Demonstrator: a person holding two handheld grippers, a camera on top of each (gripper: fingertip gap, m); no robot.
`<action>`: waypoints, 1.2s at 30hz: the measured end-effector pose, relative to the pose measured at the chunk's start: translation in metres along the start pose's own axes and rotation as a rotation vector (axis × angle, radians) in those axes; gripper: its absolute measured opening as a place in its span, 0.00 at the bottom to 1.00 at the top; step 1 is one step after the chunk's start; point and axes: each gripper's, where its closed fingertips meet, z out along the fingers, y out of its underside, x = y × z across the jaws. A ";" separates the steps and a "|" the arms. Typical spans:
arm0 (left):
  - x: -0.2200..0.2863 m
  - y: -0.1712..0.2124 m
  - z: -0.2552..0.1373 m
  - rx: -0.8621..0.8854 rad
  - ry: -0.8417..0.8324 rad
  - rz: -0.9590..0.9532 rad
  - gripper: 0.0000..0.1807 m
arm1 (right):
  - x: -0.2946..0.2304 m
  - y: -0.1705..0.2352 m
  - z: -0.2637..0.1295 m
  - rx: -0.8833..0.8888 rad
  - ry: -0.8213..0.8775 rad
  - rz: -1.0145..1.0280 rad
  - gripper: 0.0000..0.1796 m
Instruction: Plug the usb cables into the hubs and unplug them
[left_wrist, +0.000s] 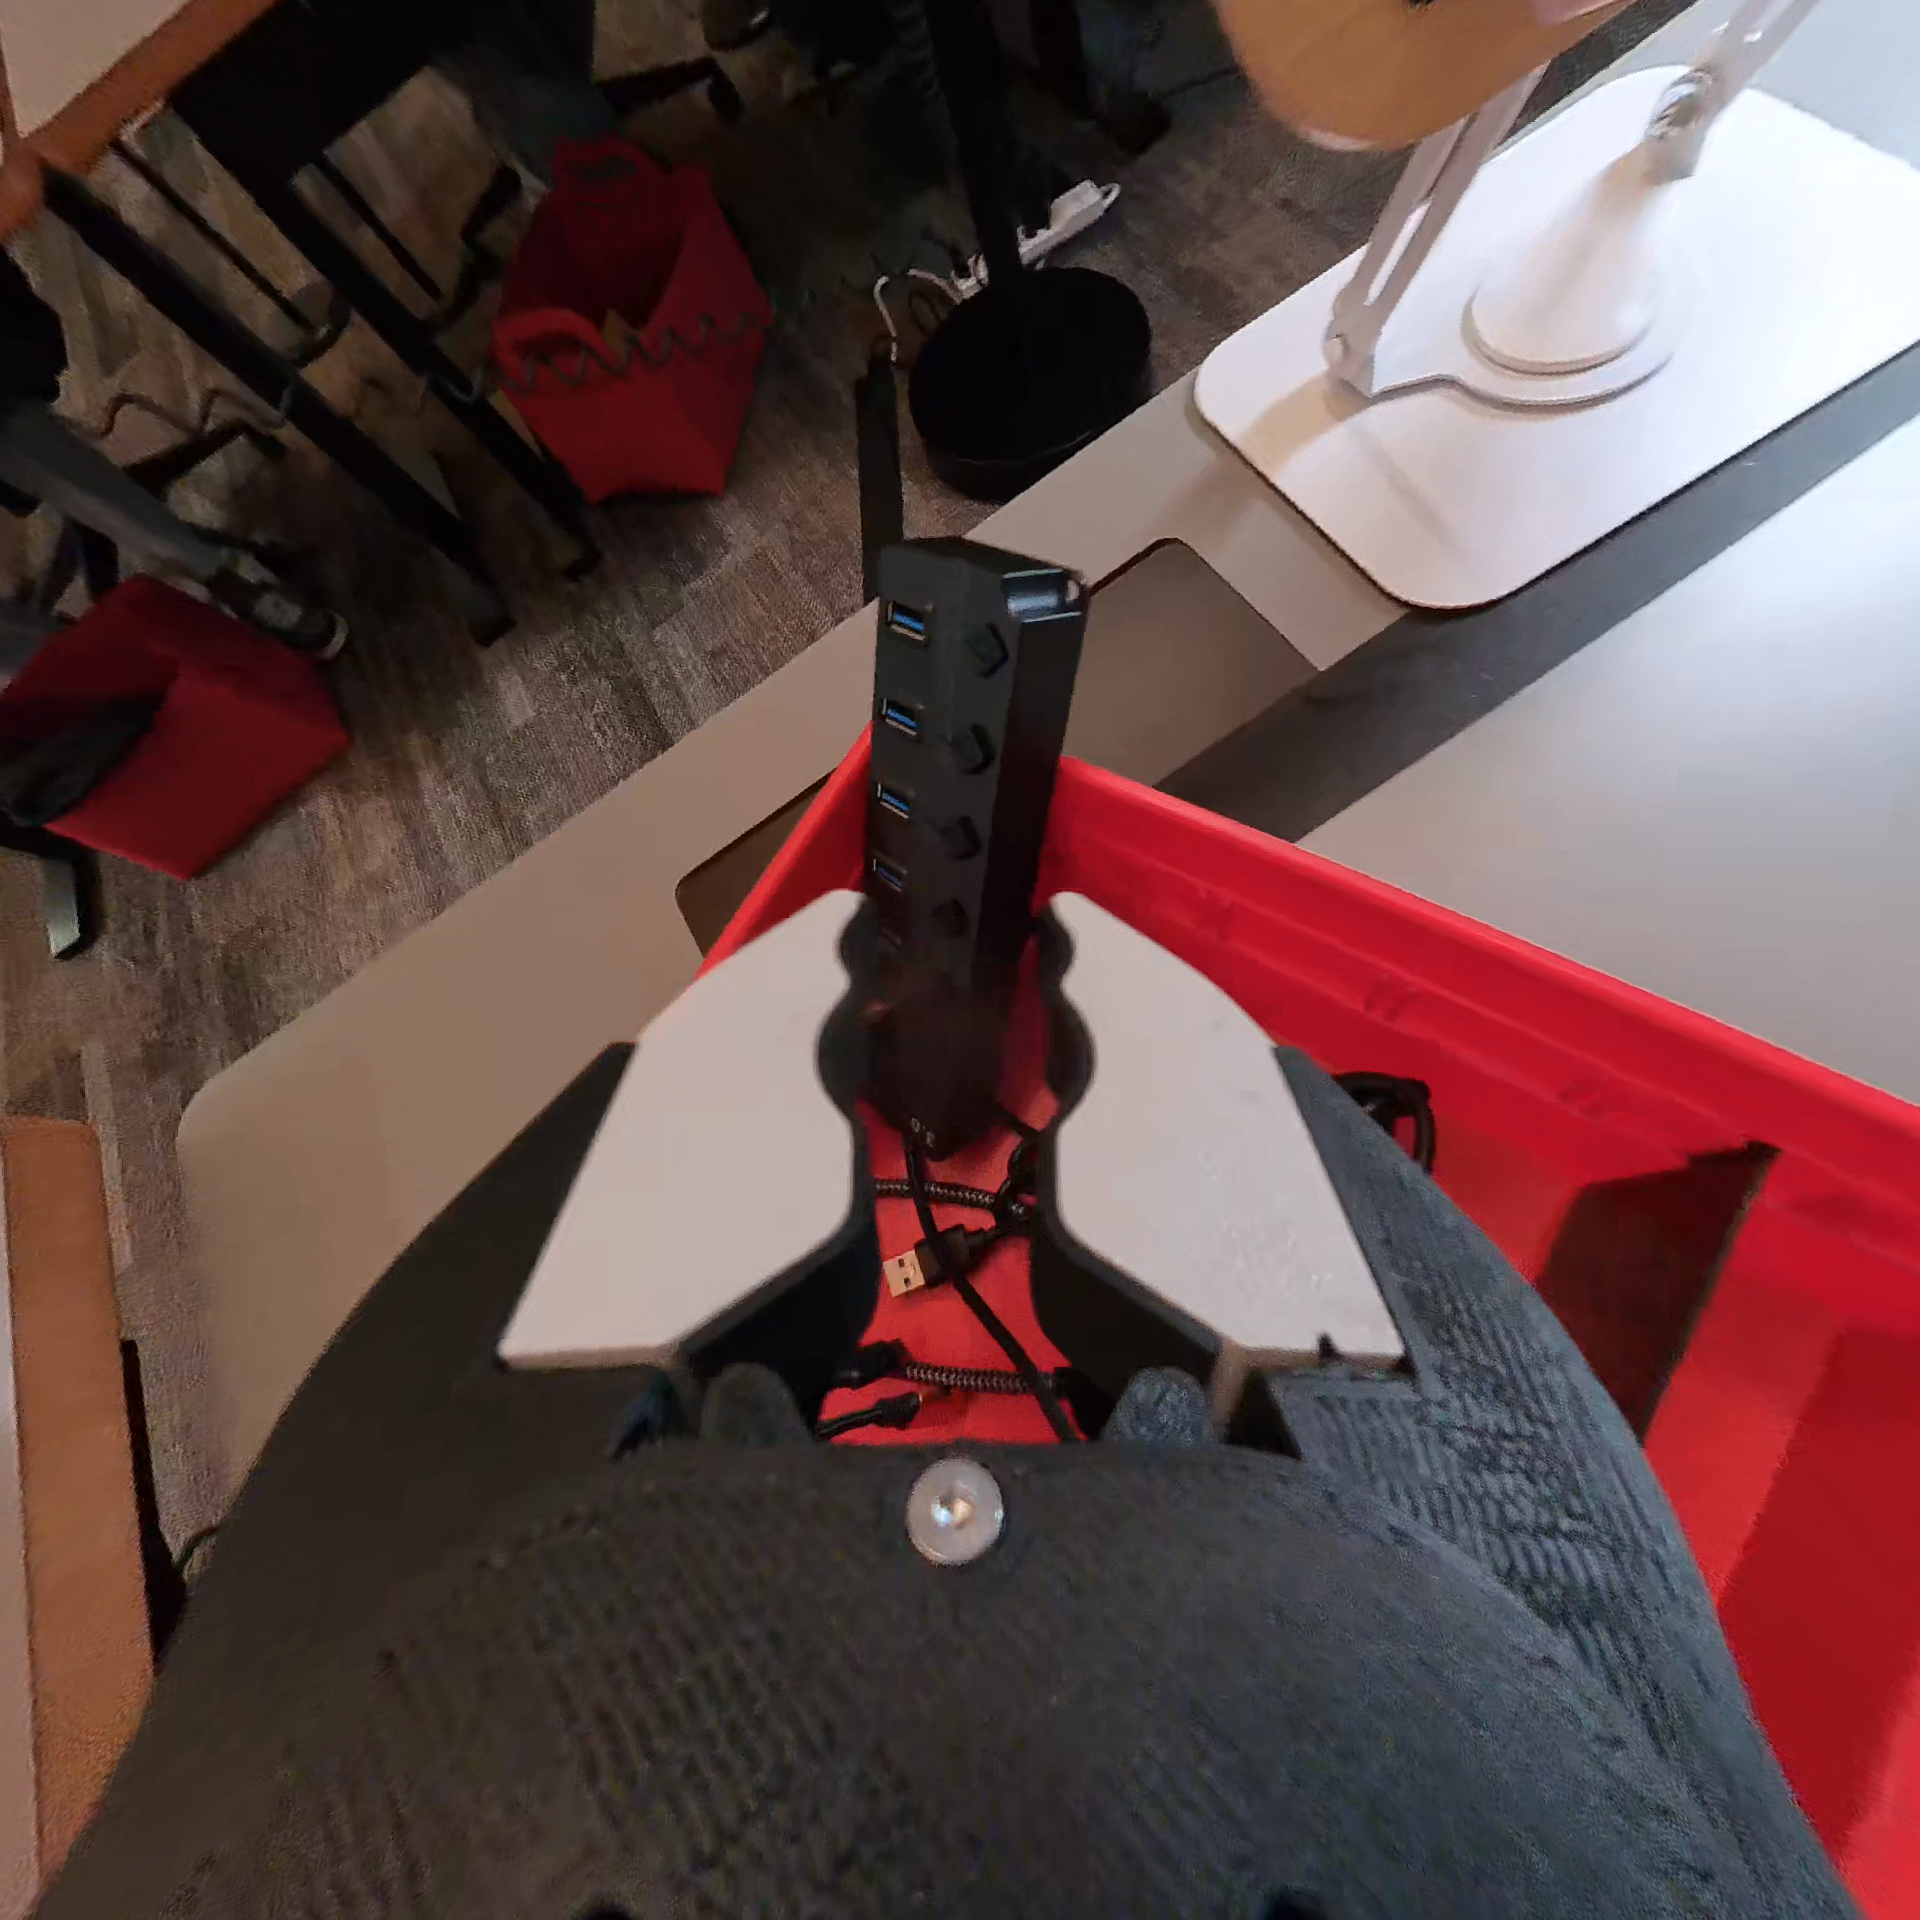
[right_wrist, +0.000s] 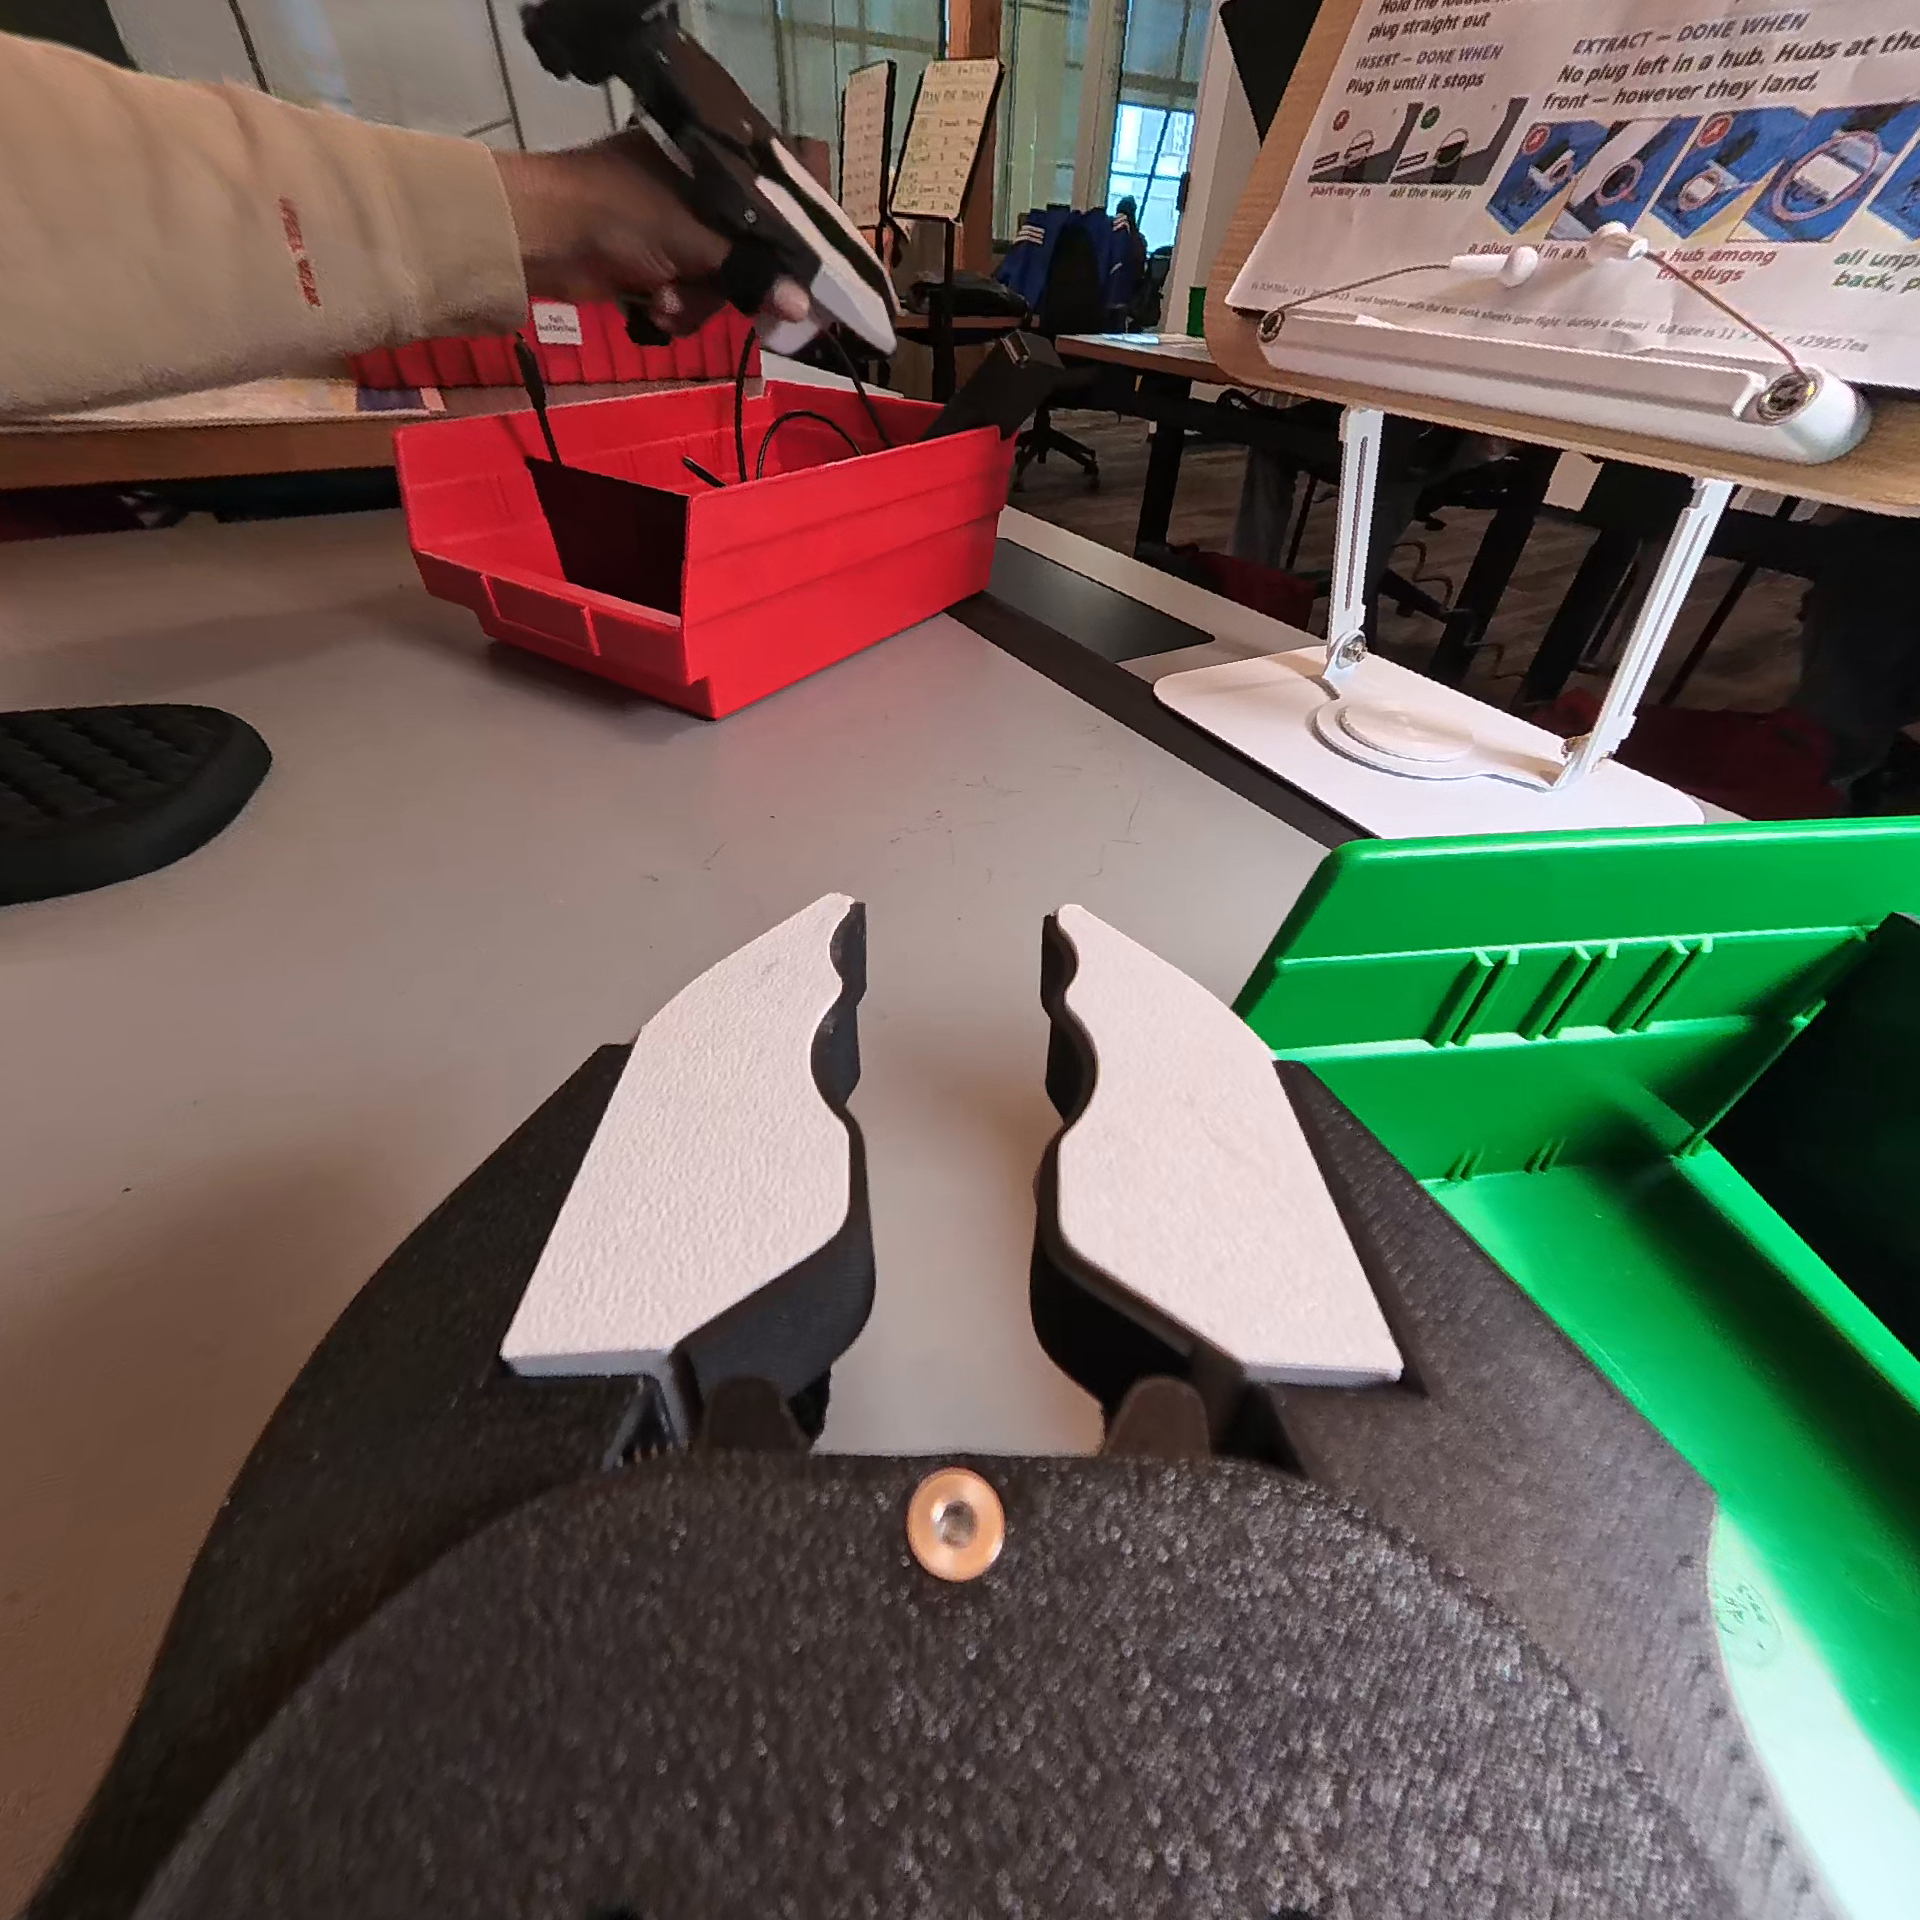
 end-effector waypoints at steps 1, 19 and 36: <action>-0.001 0.002 0.006 -0.009 -0.015 -0.003 0.22 | 0.000 0.000 0.000 -0.001 0.000 0.000 0.18; -0.007 0.020 0.048 -0.286 -0.223 0.180 0.17 | -0.002 -0.003 -0.003 0.005 -0.013 -0.021 0.18; 0.082 -0.196 -0.229 0.487 -0.039 0.249 0.15 | -0.021 -0.048 0.006 0.052 0.009 -0.110 0.20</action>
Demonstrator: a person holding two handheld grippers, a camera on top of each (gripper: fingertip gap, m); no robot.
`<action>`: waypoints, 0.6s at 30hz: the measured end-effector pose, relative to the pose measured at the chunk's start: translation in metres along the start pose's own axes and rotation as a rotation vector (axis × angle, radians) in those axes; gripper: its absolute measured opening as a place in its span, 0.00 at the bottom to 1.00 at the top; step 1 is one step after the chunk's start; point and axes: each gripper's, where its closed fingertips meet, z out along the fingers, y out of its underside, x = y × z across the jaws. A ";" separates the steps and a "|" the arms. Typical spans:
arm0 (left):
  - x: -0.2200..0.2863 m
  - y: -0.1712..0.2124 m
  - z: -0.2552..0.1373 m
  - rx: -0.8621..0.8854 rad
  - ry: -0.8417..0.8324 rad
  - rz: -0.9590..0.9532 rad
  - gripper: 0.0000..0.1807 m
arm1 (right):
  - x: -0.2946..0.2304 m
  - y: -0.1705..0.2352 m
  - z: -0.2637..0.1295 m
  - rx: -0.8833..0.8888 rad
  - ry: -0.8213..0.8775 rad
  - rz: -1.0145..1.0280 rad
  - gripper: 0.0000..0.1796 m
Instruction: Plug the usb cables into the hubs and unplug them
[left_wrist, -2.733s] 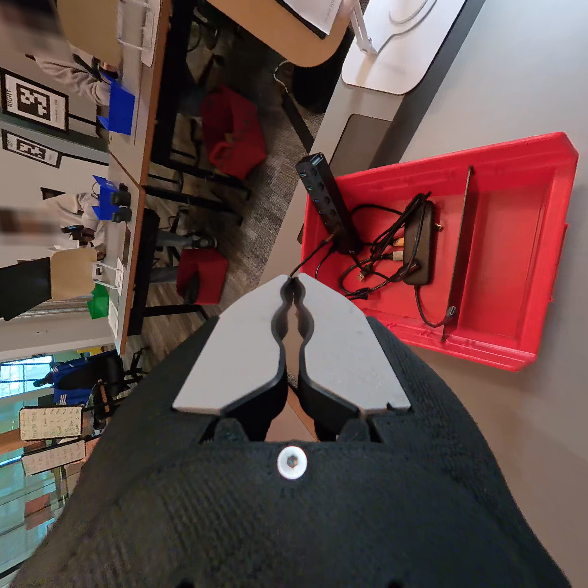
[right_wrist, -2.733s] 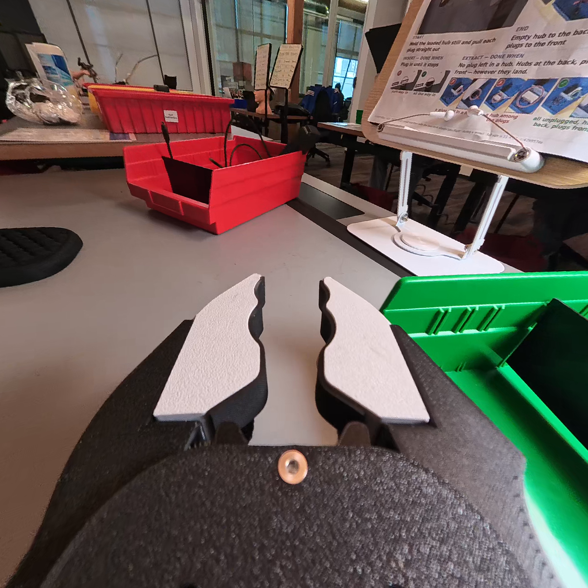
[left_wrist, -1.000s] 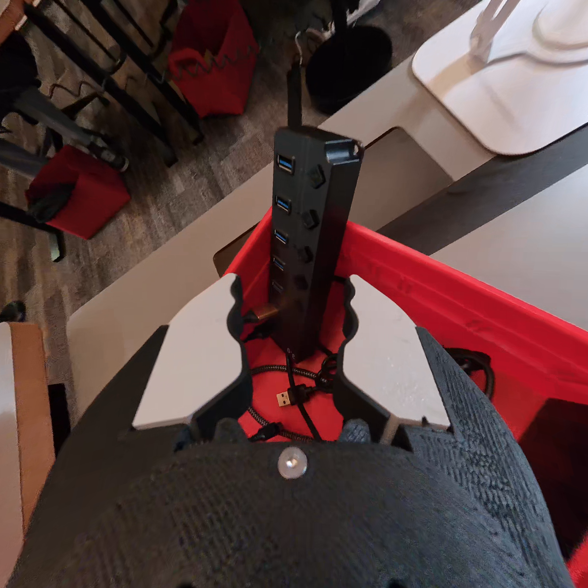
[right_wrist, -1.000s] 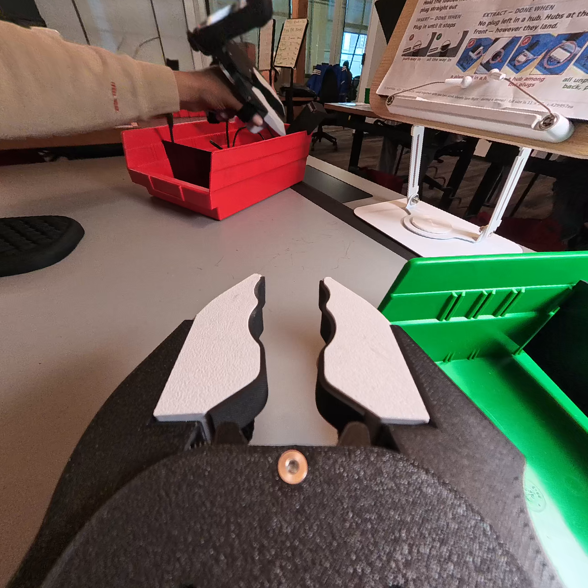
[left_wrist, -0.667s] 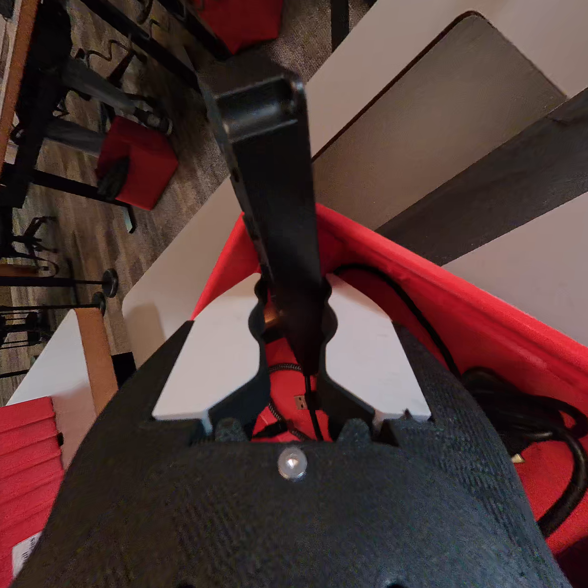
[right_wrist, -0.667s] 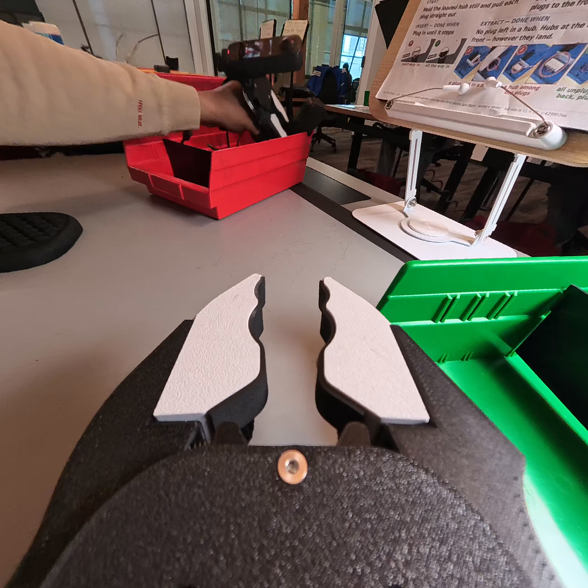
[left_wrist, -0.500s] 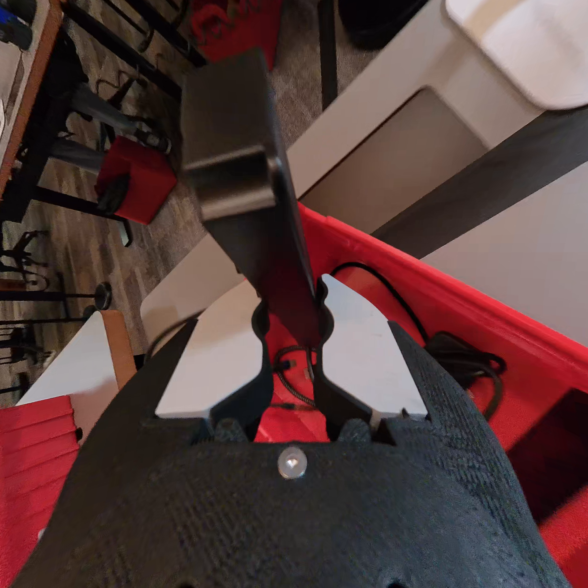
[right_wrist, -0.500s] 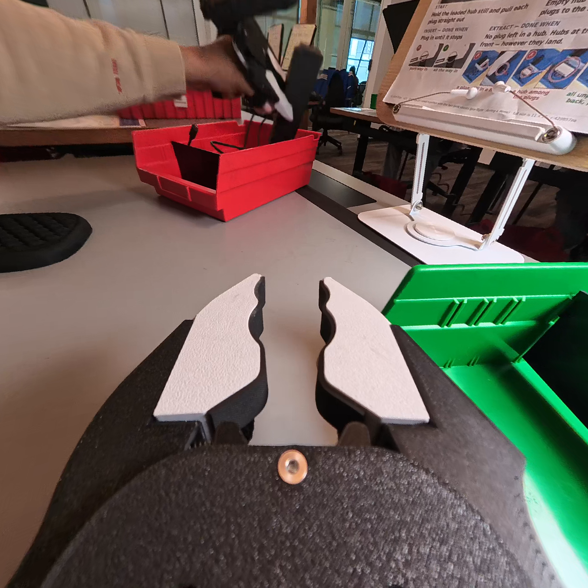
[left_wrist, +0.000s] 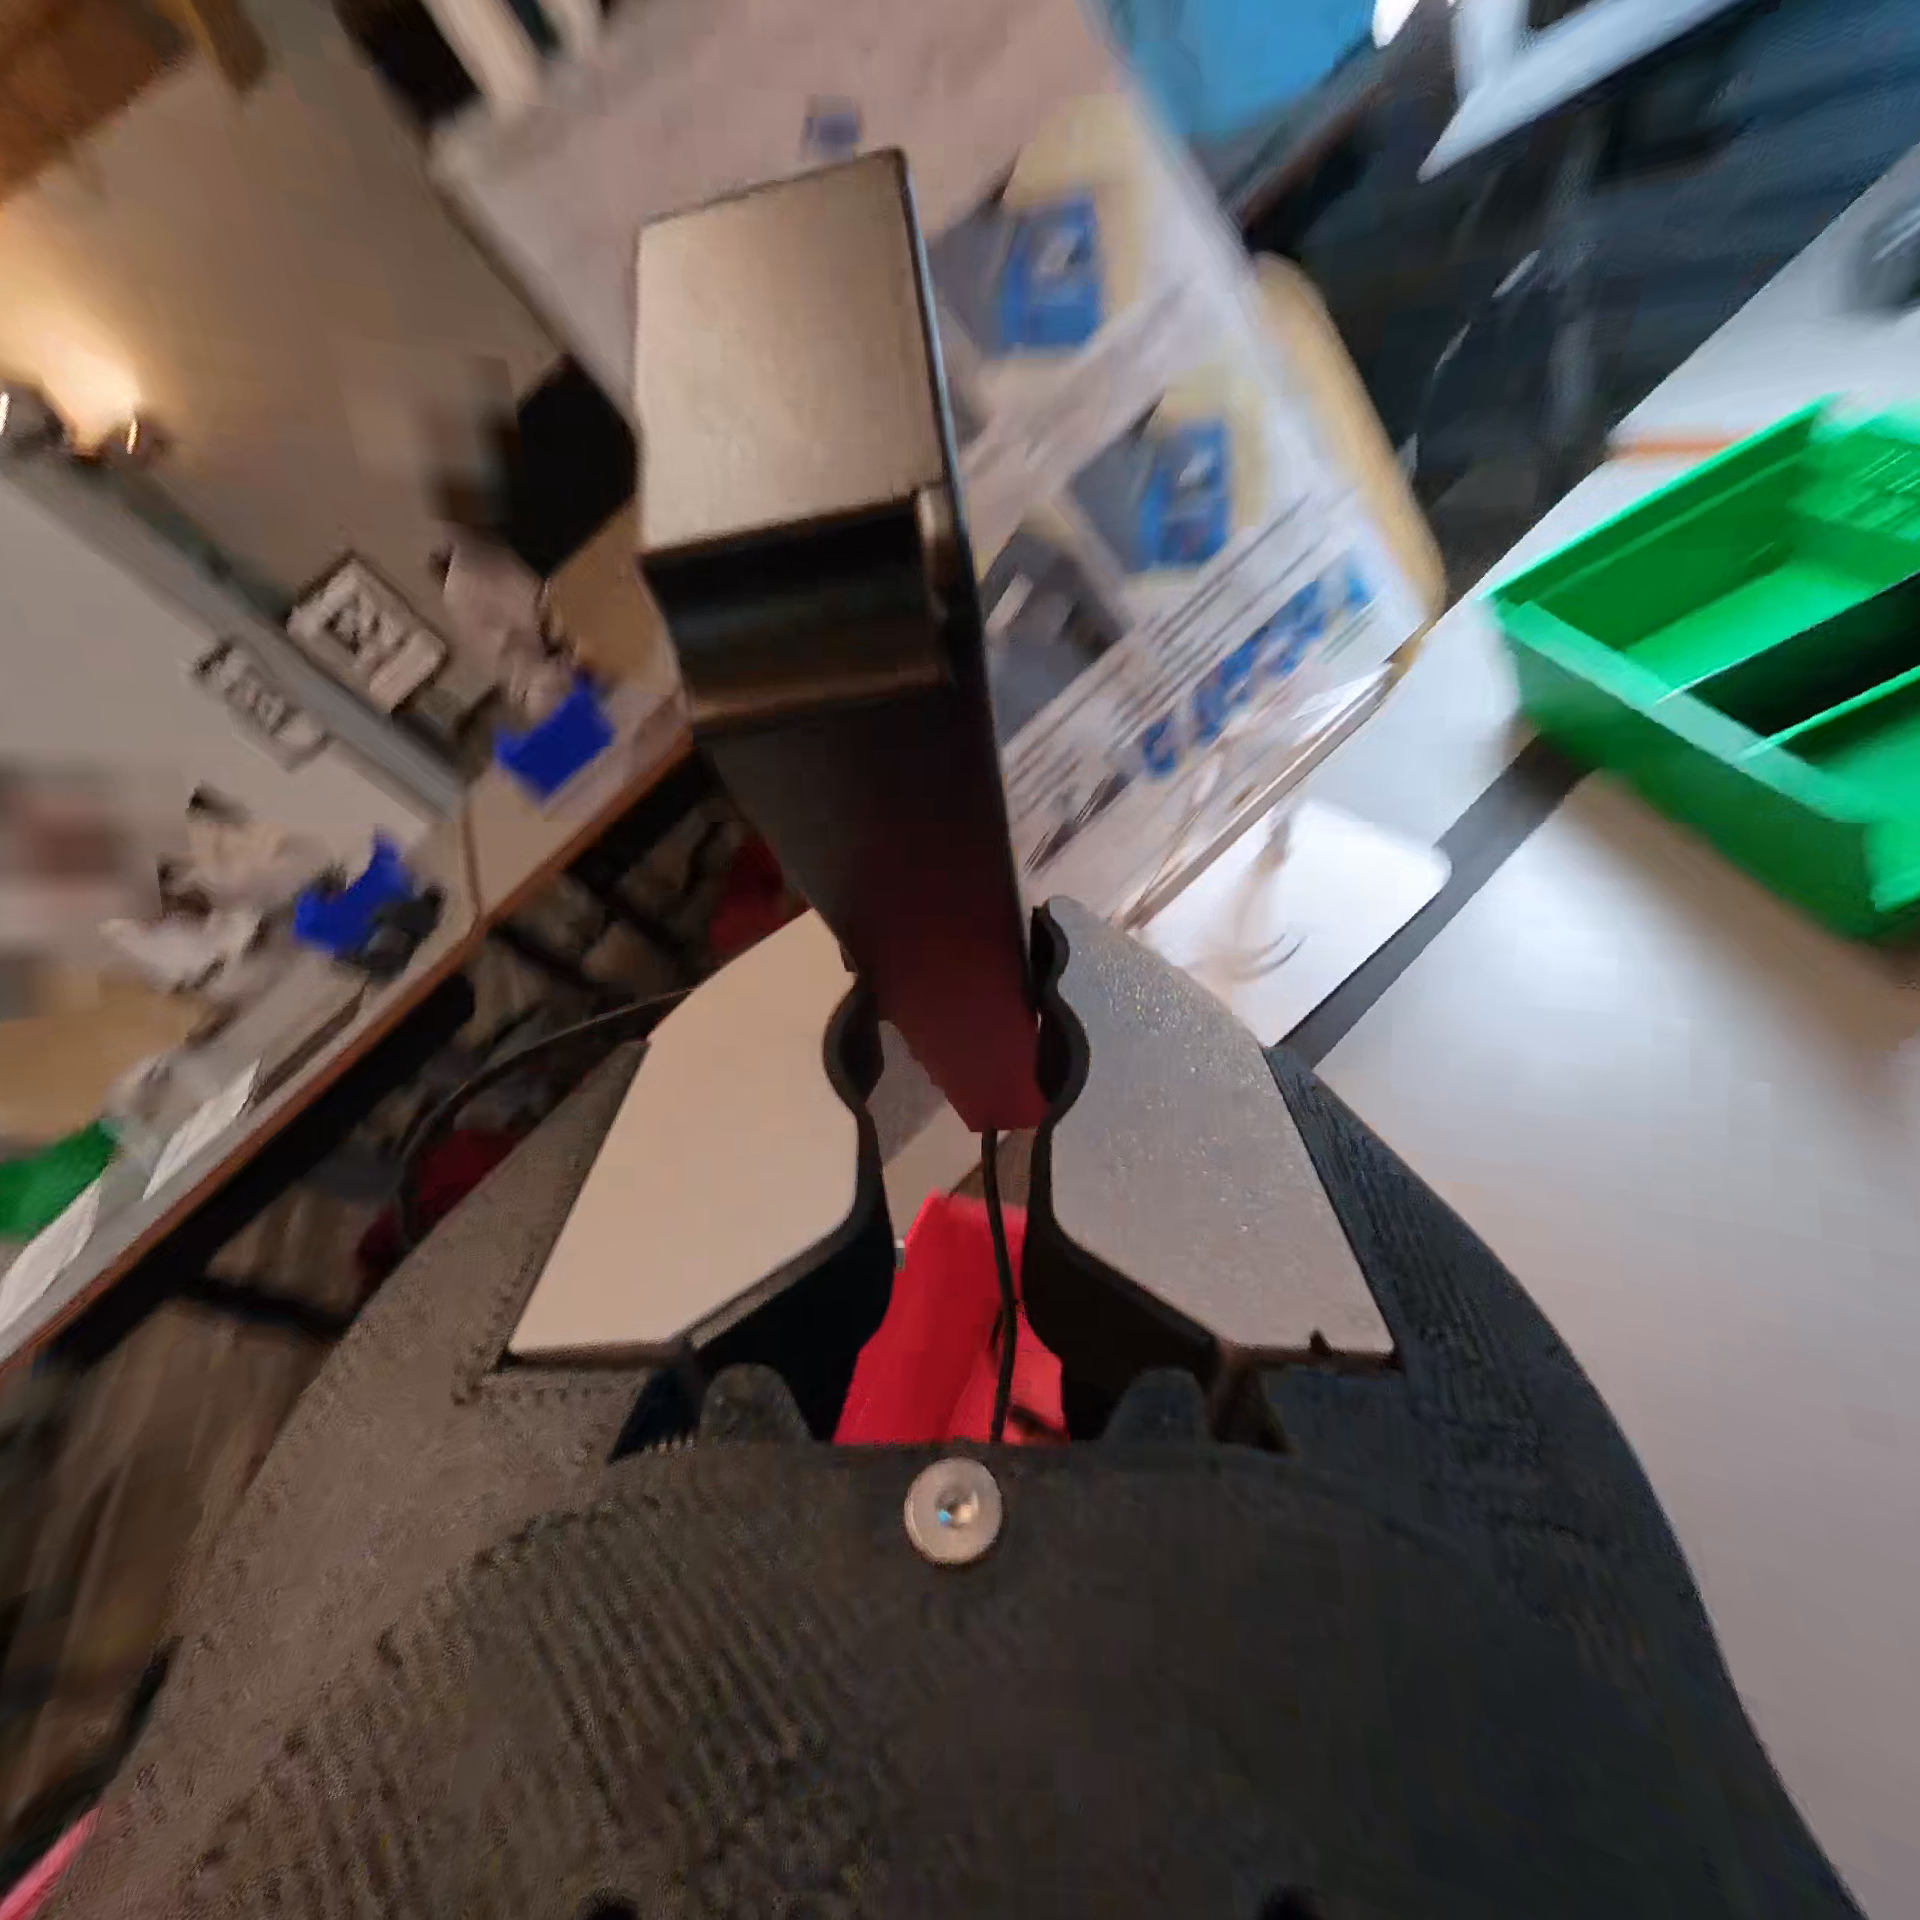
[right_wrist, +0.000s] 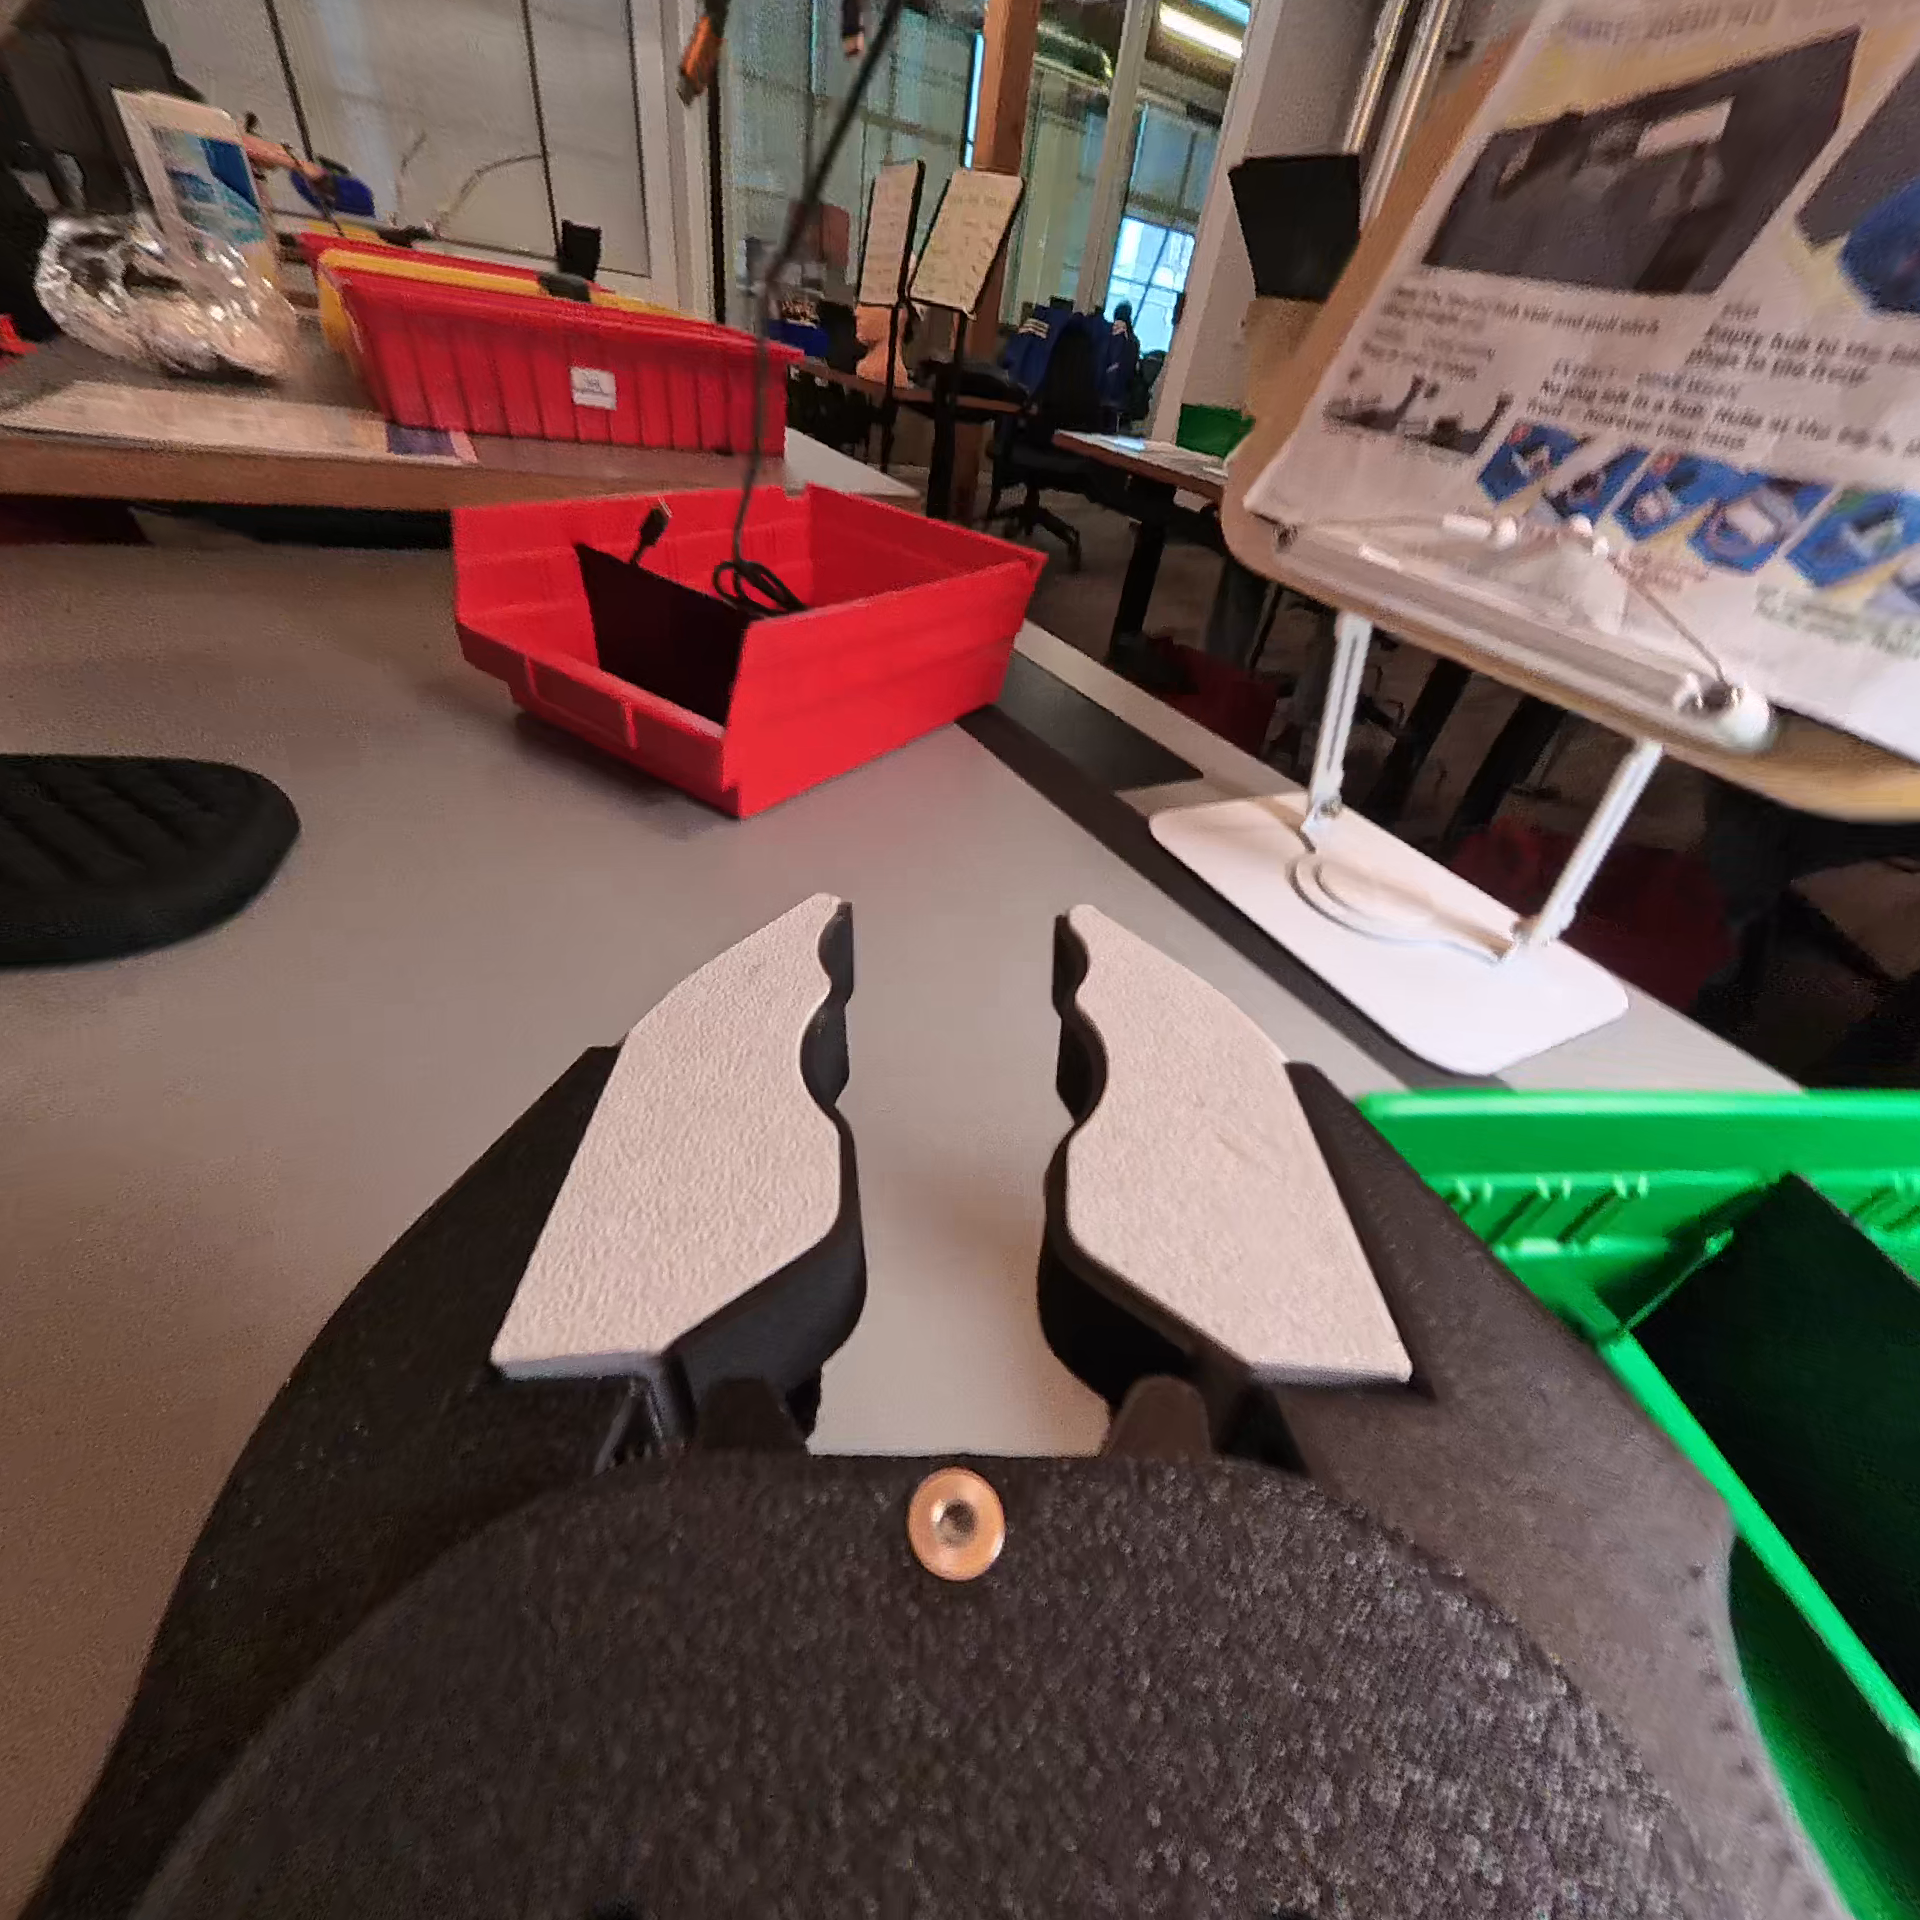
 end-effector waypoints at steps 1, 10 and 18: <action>0.015 -0.020 -0.007 0.074 0.035 0.004 0.15 | -0.003 -0.012 0.003 0.002 -0.005 -0.004 0.22; 0.159 -0.120 -0.068 0.583 0.347 0.005 0.15 | -0.031 -0.148 0.011 0.213 0.054 -0.040 0.31; 0.246 -0.057 -0.055 0.646 0.592 -0.241 0.15 | -0.046 -0.154 0.010 0.113 0.237 -0.368 0.38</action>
